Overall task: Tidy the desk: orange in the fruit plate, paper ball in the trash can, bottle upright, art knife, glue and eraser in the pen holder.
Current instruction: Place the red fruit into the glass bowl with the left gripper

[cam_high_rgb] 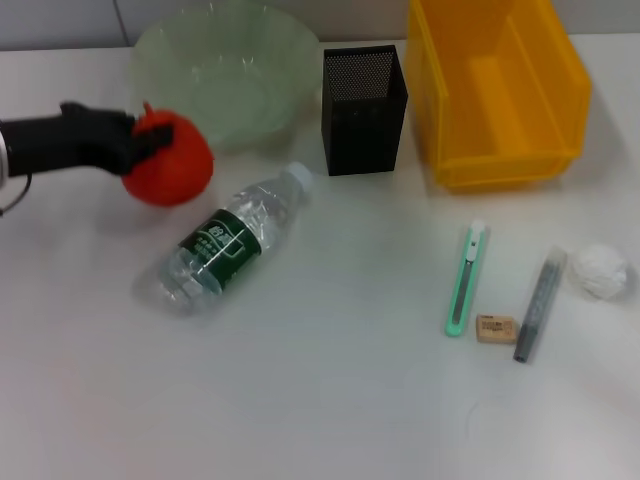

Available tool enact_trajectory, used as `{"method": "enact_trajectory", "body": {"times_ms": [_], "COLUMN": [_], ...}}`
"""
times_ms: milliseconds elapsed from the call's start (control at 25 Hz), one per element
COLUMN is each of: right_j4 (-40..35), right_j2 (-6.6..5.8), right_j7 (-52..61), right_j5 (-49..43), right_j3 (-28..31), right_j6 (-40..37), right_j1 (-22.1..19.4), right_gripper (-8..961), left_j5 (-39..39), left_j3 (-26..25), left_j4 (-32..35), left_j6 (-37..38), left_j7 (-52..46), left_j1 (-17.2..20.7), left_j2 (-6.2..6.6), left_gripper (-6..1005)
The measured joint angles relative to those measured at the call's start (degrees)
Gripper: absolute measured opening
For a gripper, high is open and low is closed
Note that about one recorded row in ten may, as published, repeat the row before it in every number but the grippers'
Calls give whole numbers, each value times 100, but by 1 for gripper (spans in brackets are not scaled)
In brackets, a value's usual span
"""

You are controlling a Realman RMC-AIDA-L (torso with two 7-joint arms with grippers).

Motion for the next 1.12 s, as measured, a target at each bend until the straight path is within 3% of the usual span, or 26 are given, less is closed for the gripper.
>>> {"method": "enact_trajectory", "body": {"times_ms": [160,360,480,520,600,800,920,960,1120], "right_j4": [7,11,17,18,11,-318,-1222,-1222,-2718], "right_j2": [6,10,0,-3,-19,-76,-47,-47,139], "right_j7": [18,37,47,56,115,464,1433,1433,2563], "right_j5": [4,-22,-81,-127,-287,-1032,-1579,-1579,-1818], "right_j3": [0,-17,-62,-69,-60,-80,-80,-80,-70], "right_j6": [-53,-146,-271,-326,-454,-833,-1104,-1104,-1253], "right_j1": [-89,-165,-214,-226,-248,-229,-190,-190,-351], "right_gripper": [722,720,719,719,719,717,716,716,715], "left_j5": [-469,-1151,-1407,-1704,-2075,-2546,-2710,-2710,-2800], "left_j3": [-135,-184,-164,-180,-171,-148,-125,-125,199], "left_j4": [-34,-381,-775,-1304,-1748,-2239,-2564,-2564,-2635], "left_j6": [177,-503,-918,-1354,-1792,-2279,-2541,-2541,-2888], "left_j7": [184,877,1396,1929,2555,3495,4012,4012,4160], "left_j1": [-140,-374,-546,-763,-943,-1159,-1349,-1349,-1425], "left_j2": [8,-95,-126,-130,-134,-180,-193,-193,-194], "left_gripper": [160,130,118,114,106,89,82,82,83]}}
